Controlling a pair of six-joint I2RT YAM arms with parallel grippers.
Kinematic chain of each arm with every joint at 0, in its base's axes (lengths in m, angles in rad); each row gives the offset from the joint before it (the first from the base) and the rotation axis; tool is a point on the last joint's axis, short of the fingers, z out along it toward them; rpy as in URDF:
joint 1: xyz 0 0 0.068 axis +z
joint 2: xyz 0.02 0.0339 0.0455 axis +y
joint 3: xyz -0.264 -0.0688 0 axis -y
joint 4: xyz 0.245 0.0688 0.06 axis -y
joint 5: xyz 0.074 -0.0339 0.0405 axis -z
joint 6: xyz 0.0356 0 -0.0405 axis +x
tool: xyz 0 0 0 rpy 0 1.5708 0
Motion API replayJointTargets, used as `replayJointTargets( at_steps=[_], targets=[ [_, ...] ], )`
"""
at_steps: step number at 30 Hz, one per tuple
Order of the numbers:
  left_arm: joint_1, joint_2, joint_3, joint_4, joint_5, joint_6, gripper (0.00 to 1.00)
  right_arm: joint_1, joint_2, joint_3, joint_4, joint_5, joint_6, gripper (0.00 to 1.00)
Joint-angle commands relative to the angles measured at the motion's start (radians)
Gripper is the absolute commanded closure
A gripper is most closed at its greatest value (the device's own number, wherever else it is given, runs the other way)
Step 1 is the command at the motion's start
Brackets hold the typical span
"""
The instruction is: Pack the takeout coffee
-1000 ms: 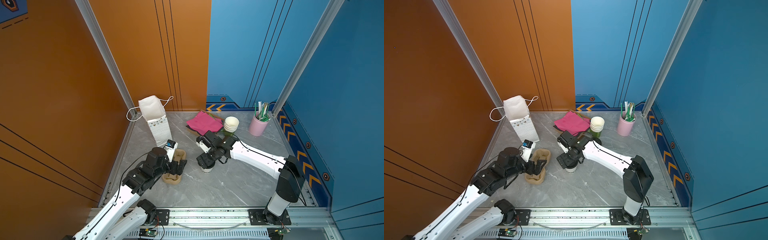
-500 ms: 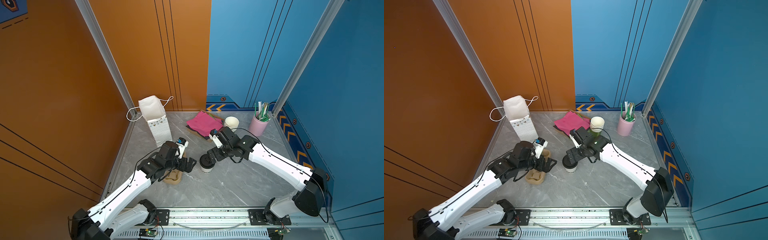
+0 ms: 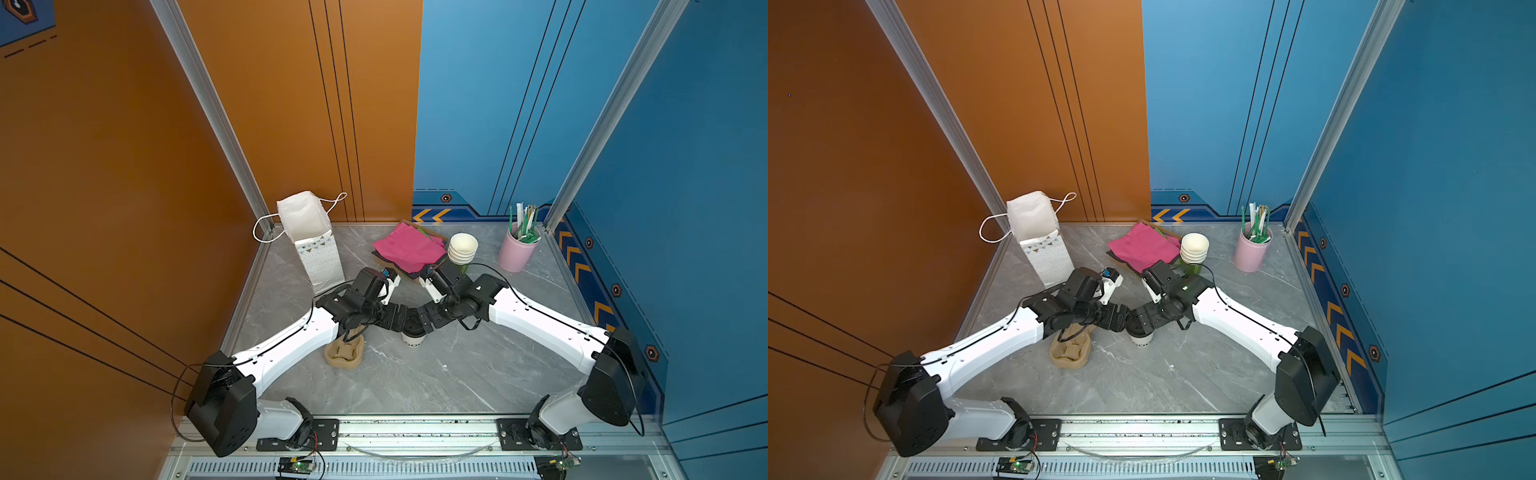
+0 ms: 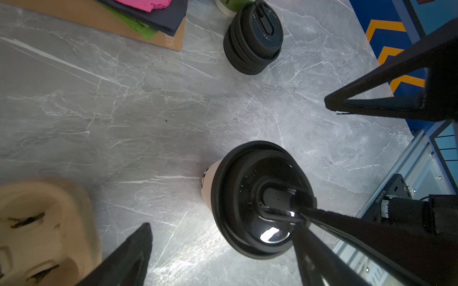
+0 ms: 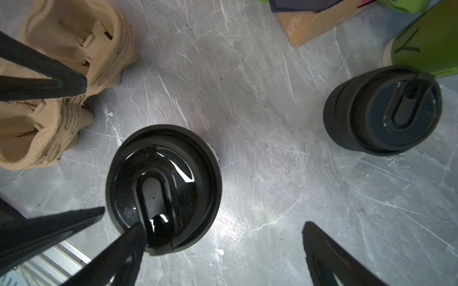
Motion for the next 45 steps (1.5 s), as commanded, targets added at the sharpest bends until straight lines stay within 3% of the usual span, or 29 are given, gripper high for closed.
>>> replayJointTargets(
  at_steps=[1, 7, 12, 31, 41, 45],
  targets=[
    [-0.009, 0.032, 0.027, 0.026, 0.02, -0.013, 0.12, -0.007, 0.02, -0.015, -0.007, 0.023, 0.012, 0.0],
    [-0.01, 0.058, 0.005, 0.026, 0.002, -0.028, 0.12, -0.011, 0.039, -0.036, -0.007, 0.026, 0.004, 0.0],
    [-0.01, 0.066, -0.031, 0.026, -0.002, -0.052, 0.19, -0.014, 0.045, -0.058, -0.007, 0.029, 0.001, 0.0],
    [-0.017, 0.079, -0.127, 0.027, -0.054, -0.144, 0.22, -0.061, 0.119, -0.116, -0.05, 0.019, -0.002, 0.0],
    [0.043, -0.044, -0.119, 0.25, 0.122, -0.23, 0.19, -0.061, 0.15, -0.088, -0.05, -0.005, -0.016, 0.0],
    [0.07, -0.078, -0.113, 0.257, 0.15, -0.267, 0.2, -0.06, 0.155, -0.086, -0.05, -0.007, -0.024, 0.0]
  ],
)
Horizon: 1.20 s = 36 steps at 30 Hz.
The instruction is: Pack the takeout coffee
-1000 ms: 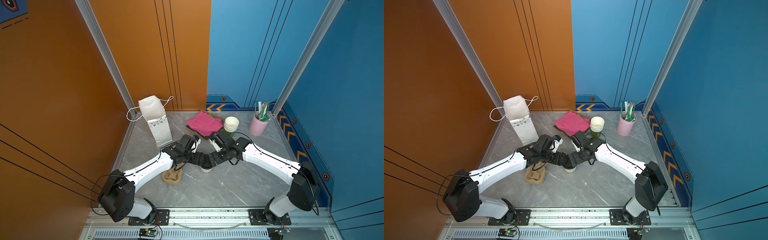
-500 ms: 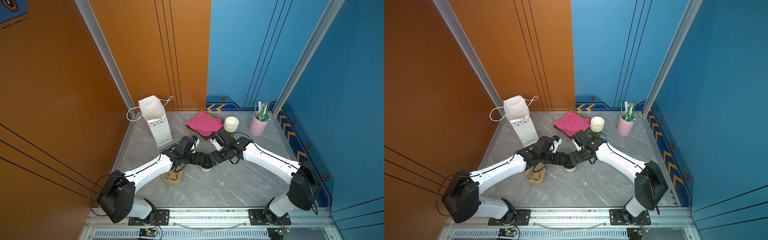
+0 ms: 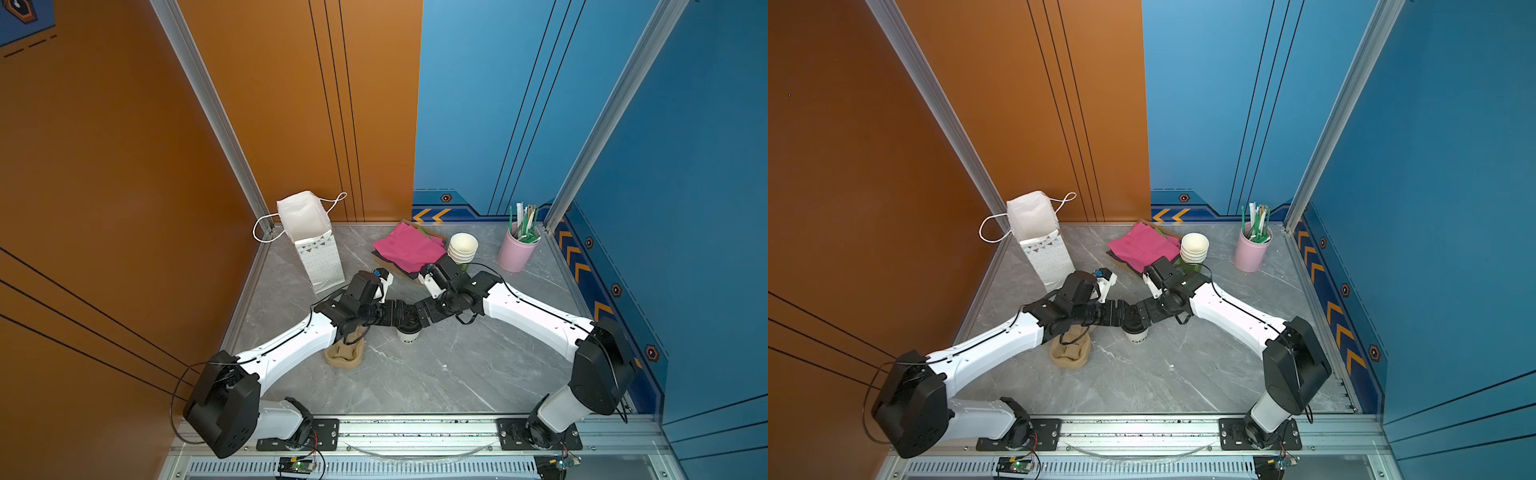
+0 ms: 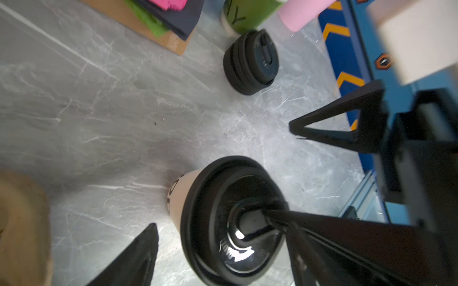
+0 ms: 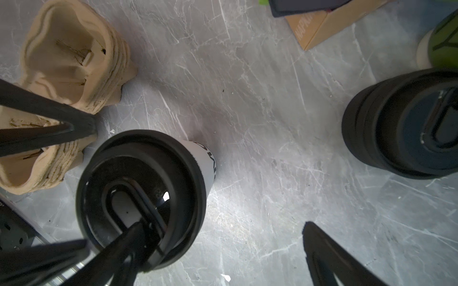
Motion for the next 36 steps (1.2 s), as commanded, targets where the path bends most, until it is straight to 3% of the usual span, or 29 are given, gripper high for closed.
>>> replayJointTargets(
  at_steps=[1, 7, 13, 23, 36],
  targets=[
    [0.024, -0.035, 0.0, 0.027, 0.064, -0.043, 0.22, -0.002, 0.093, -0.064, -0.138, 0.081, -0.027, 0.0],
    [0.069, -0.031, -0.042, -0.037, 0.074, -0.057, 0.38, -0.003, 0.102, -0.055, -0.139, 0.075, -0.034, 0.0],
    [0.114, -0.004, -0.079, -0.021, 0.081, -0.07, 0.47, -0.002, 0.109, -0.043, -0.139, 0.071, -0.034, 0.0],
    [0.118, 0.054, -0.089, -0.028, 0.083, -0.032, 0.5, -0.003, 0.109, -0.044, -0.139, 0.067, -0.034, 0.0],
    [0.098, 0.095, -0.103, -0.111, -0.008, 0.018, 0.51, -0.003, 0.117, -0.057, -0.139, 0.064, -0.029, 0.0]
  ],
)
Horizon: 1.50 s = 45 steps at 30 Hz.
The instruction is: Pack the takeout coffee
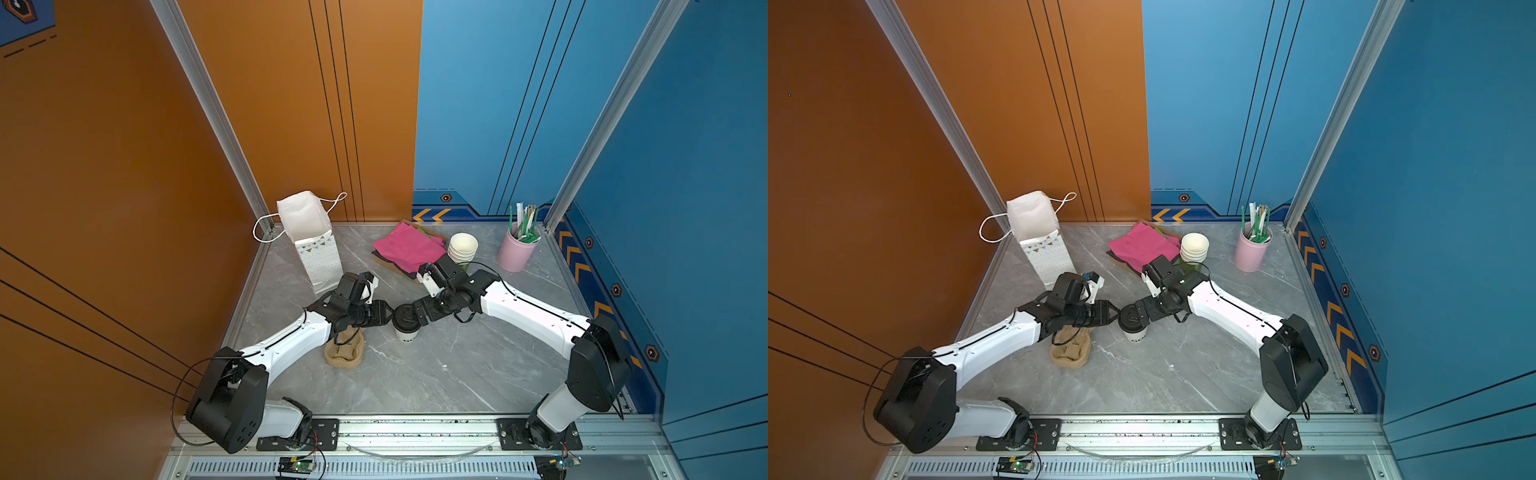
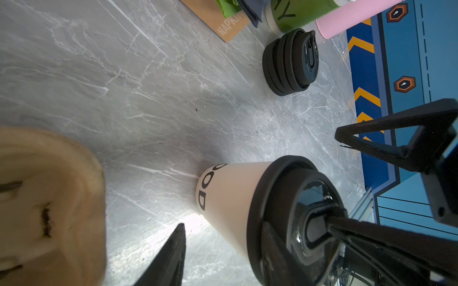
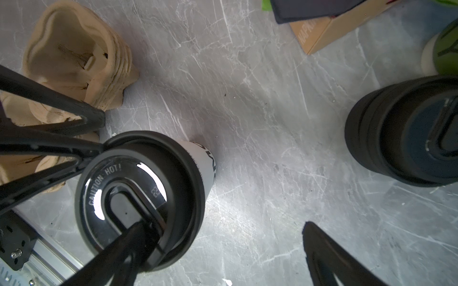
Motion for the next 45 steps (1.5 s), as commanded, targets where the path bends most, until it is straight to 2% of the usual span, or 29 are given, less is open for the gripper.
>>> replayJointTargets(
  at_steps=[1, 13, 17, 27, 36, 45],
  targets=[
    [-0.017, 0.053, -0.027, -0.114, -0.075, 0.035, 0.52, -0.001, 0.096, -0.081, -0.14, 0.071, -0.028, 0.0],
    [-0.029, 0.093, -0.058, -0.133, -0.114, 0.046, 0.52, -0.002, 0.095, -0.115, -0.138, 0.066, -0.019, 0.0],
    [-0.028, 0.086, -0.014, -0.134, -0.074, 0.062, 0.5, -0.003, 0.095, -0.111, -0.137, 0.058, -0.013, 0.0],
    [-0.003, -0.001, 0.112, -0.133, 0.024, 0.074, 0.39, -0.002, 0.096, -0.098, -0.136, 0.064, 0.003, 0.0],
    [-0.017, -0.14, 0.05, -0.132, 0.036, 0.013, 0.39, -0.002, 0.099, -0.085, -0.135, 0.058, 0.032, 0.0],
    [-0.038, -0.224, -0.055, -0.13, 0.034, -0.07, 0.44, 0.006, 0.105, -0.077, -0.135, 0.057, 0.041, 0.0]
  ],
)
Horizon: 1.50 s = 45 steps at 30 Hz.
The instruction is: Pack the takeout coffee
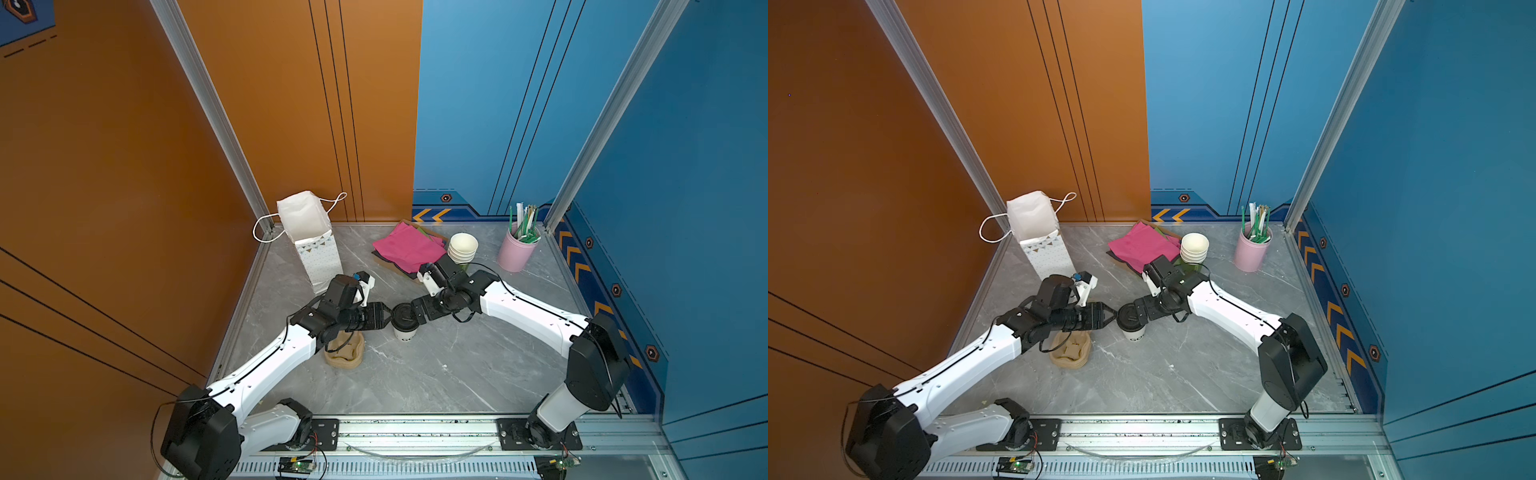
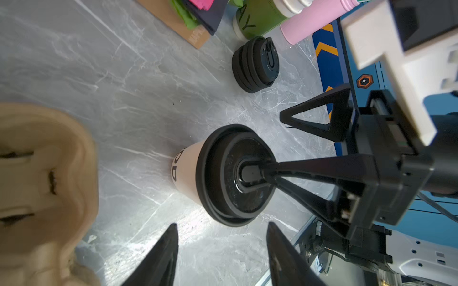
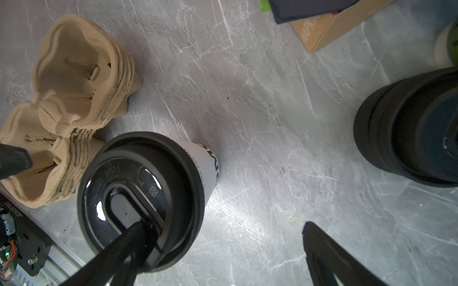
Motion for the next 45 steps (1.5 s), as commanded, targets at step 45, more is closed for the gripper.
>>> replayJointTargets(
  at_steps=[45],
  targets=[
    [-0.069, 0.142, -0.103, -0.019, -0.134, -0.033, 0.53, 0.017, 0.11, -0.092, -0.161, 0.049, -0.003, 0.0]
  ],
)
